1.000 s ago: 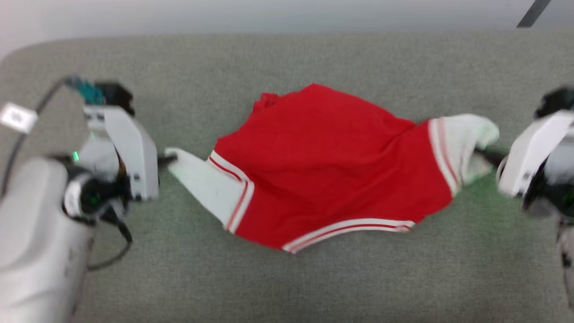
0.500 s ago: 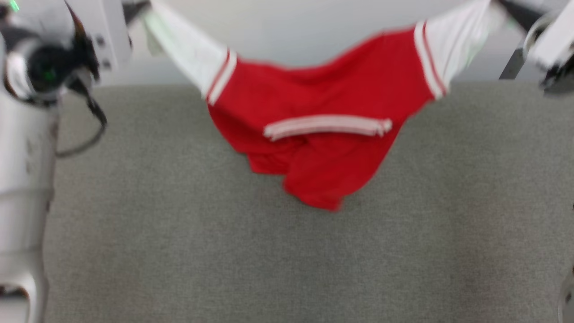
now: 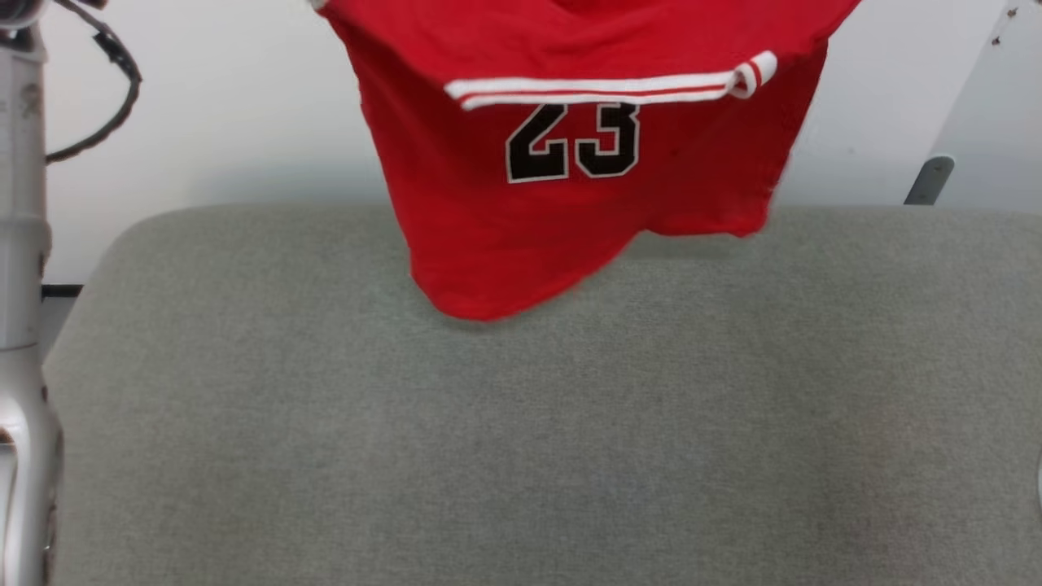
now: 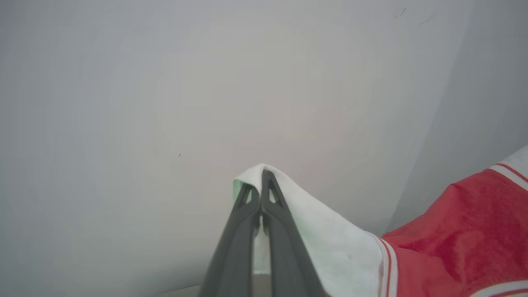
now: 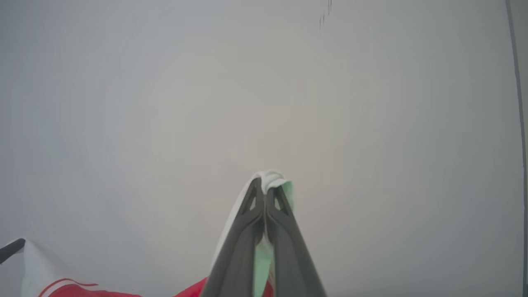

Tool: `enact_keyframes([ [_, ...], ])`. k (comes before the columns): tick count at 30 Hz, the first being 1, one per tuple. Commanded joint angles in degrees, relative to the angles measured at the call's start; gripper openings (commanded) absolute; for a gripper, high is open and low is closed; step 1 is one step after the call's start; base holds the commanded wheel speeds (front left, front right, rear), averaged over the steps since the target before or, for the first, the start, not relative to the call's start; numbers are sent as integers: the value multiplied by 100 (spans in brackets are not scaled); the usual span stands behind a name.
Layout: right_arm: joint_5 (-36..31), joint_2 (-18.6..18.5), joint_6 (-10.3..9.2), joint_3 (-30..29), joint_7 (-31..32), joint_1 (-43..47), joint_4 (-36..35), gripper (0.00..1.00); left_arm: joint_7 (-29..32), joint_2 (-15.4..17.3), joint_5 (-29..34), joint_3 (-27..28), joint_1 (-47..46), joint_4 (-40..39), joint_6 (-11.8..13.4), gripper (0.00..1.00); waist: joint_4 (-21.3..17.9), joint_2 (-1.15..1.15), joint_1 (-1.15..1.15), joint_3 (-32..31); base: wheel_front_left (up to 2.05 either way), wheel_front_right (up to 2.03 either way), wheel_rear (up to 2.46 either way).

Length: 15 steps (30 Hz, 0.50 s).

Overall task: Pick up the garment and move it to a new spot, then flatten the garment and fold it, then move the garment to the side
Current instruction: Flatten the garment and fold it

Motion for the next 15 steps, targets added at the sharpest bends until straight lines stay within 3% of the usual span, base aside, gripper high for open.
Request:
enact_keyframes([
  [1, 19, -22, 4, 6, -22, -61, 25, 0, -5, 2, -25, 0, -56, 9, -27, 0, 33, 0, 0, -26, 0, 0, 0],
  [7, -27, -83, 4, -27, -70, -258, 177, 0, 42, 28, -76, -119, -168, 121, -53, 0, 69, 0, 0, 172, 0, 0, 0],
  [15, -464, -189, 4, 300, -535, -673, 60, 0, -312, -46, 90, -283, -575, -58, -73, 0, 51, 0, 0, 1474, 0, 0, 0],
])
